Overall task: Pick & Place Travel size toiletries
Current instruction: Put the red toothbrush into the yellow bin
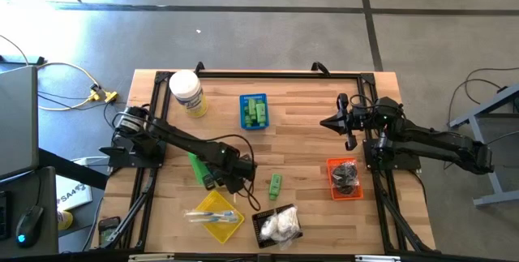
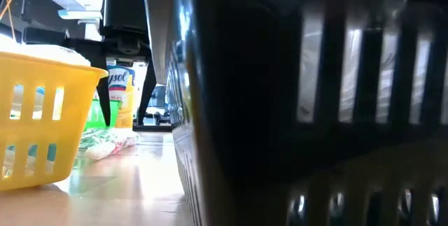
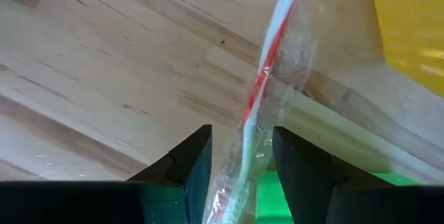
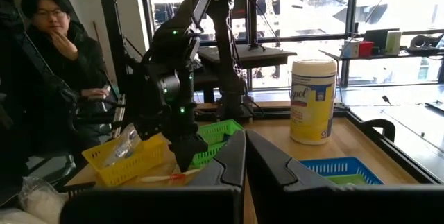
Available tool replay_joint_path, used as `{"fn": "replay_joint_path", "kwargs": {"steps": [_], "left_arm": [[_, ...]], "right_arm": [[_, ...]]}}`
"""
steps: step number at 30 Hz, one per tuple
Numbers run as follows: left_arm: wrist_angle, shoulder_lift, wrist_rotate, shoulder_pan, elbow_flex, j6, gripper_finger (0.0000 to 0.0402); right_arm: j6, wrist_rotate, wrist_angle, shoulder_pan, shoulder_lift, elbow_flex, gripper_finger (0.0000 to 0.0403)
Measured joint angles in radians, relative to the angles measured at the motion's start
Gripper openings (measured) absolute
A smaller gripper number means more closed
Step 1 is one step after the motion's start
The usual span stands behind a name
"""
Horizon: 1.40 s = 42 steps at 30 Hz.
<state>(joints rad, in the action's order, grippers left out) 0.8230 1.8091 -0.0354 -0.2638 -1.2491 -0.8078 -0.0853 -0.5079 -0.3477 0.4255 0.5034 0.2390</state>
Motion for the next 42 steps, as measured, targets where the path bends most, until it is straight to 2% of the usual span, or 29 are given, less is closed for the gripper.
{"fn": "replay_joint_path", "kwargs": {"steps": [9, 21, 25, 32, 34, 39, 42], "left_arm": [[0.008, 0.063, -0.059, 0.0, 0.0, -0.008, 0.0148], [-0.05, 0.09, -0.077, 0.002, 0.003, -0.015, 0.0147], [-0.086, 0.092, -0.077, 0.002, 0.003, -0.016, 0.012], [-0.127, 0.093, -0.069, 0.009, 0.002, 0.028, 0.0018], [-0.129, 0.093, -0.067, 0.013, 0.002, 0.05, 0.0017], [-0.135, 0.086, -0.053, 0.014, 0.001, 0.052, 0.0043], [-0.125, 0.083, -0.013, 0.015, -0.029, 0.054, 0.0035]], "right_arm": [[0.002, 0.0, 0.0, 0.0, 0.0, 0.0, 0.0003], [0.003, 0.0, 0.0, 0.0, 0.0, 0.0, 0.0003], [0.003, 0.0, 0.0, 0.0, 0.0, 0.0, 0.0003], [0.003, 0.0, 0.0, 0.0, 0.0, 0.0, 0.0003], [0.002, 0.0, 0.0, 0.0, 0.0, 0.0, 0.0003], [0.0, 0.0, 0.0, 0.0, 0.0, 0.0, 0.0003], [0.0, 0.0, 0.0, 0.0, 0.0, 0.0, 0.0003]]}}
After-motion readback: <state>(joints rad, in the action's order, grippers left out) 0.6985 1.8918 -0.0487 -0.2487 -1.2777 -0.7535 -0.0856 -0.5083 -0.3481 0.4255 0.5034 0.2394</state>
